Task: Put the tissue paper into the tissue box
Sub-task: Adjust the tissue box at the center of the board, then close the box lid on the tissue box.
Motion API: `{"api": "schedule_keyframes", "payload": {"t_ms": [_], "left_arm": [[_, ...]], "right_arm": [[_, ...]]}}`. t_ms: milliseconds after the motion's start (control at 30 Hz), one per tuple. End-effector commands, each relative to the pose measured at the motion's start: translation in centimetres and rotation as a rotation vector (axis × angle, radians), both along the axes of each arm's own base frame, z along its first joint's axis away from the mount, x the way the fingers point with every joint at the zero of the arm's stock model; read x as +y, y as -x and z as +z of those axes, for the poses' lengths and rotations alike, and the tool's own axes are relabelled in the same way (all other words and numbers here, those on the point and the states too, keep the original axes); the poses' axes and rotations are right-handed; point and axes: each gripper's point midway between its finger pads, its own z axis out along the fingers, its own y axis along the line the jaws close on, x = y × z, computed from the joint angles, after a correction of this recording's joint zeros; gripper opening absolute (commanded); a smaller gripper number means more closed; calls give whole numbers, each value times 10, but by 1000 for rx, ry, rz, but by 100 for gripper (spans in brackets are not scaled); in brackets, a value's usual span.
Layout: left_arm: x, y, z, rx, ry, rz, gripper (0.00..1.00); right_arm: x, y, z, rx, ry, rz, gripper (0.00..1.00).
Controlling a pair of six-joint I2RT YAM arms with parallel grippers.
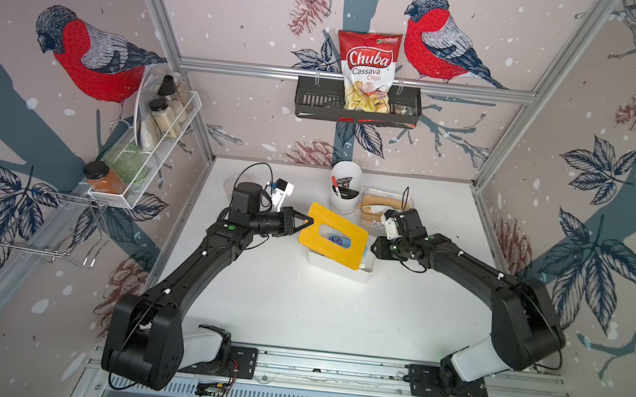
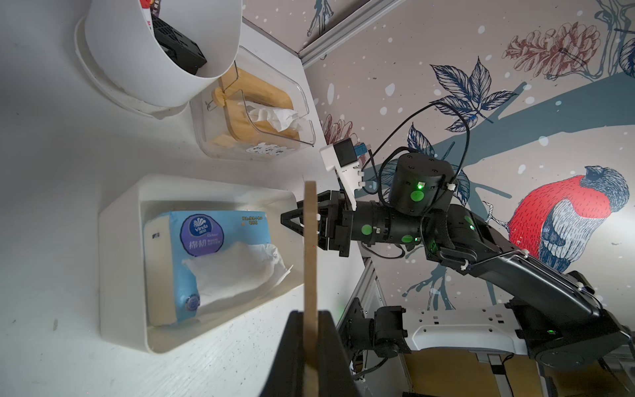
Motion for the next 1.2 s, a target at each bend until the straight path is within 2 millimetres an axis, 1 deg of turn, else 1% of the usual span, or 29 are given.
{"api": "schedule_keyframes", "payload": {"t_ms": [0, 100, 200, 300, 367, 467, 633, 733, 833, 967, 1033, 1167], "left_arm": [[-1, -3, 4, -42, -9, -7, 0], [-1, -3, 3, -41, -13, -8, 0], [-1, -5, 1, -40, -18, -6, 0], [-1, -7, 1, -36, -16, -6, 0], [-2, -6, 3, -37, -10, -7, 0], [-2, -6, 2, -34, -2, 0, 0], [-1, -5, -7, -13, -3, 0, 0], [-1, -4, -16, 15, 0, -12, 0], [0, -3, -20, 47, 32, -18, 0], [4, -3, -12, 74, 108, 11, 0], [6, -5, -10, 73, 121, 30, 0], [7, -7, -15, 115, 137, 54, 0]], "right_arm": [[5, 11, -4, 40, 4, 58, 32], [15, 16, -3, 48, -5, 99, 30], [23, 20, 3, 45, -14, 140, 31], [23, 18, 17, 31, -46, 135, 38], [22, 16, 32, 33, -110, 117, 45], [21, 18, 51, 46, -204, 100, 49], [14, 30, 71, 77, -322, 116, 53], [6, 40, 77, 74, -363, 158, 55], [1, 46, 78, 71, -392, 174, 57], [8, 56, 83, 97, -480, 216, 62], [11, 58, 85, 105, -504, 230, 64], [15, 57, 92, 111, -545, 249, 68]]}}
